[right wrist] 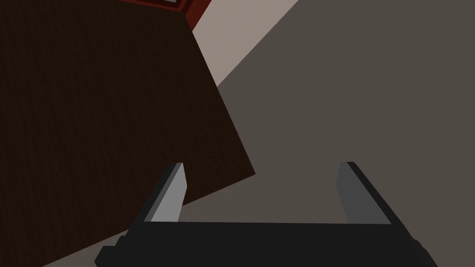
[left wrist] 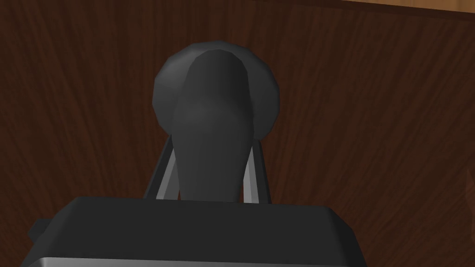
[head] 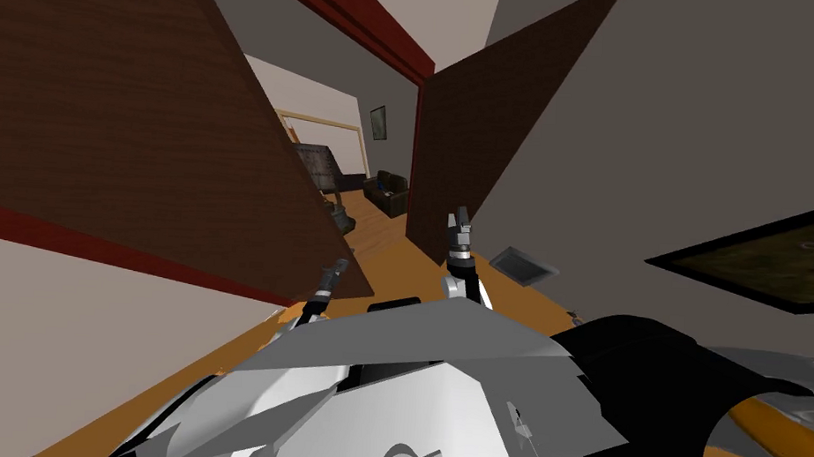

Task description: Pull the door open

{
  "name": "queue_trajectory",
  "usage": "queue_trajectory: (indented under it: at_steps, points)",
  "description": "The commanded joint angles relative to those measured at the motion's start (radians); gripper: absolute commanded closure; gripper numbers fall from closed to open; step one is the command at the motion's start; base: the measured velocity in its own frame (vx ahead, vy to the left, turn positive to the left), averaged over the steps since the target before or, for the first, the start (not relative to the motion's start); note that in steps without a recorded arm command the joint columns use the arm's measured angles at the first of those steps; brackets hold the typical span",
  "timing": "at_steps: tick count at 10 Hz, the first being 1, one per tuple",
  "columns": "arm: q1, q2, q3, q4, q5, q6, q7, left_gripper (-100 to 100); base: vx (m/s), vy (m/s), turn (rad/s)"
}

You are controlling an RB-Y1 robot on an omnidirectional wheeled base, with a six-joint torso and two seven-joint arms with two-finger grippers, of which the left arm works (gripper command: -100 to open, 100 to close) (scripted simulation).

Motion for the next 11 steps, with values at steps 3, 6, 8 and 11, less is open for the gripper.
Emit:
queue_trajectory:
  at_steps: [3, 6, 8, 11]
  points:
    - [0.0, -0.001, 0.019, 0.01, -0.005, -0.004, 0.003, 100, -0.102, 0.014, -0.151]
    - [0.002, -0.001, 0.047, 0.02, -0.012, -0.007, 0.006, 100, -0.192, 0.034, -0.218]
    - [0.004, 0.0, 0.067, 0.026, -0.016, -0.009, 0.008, 100, -0.197, 0.065, -0.237]
    - [0.006, 0.0, 0.1, 0.038, -0.024, -0.013, 0.012, 100, -0.153, 0.083, -0.252]
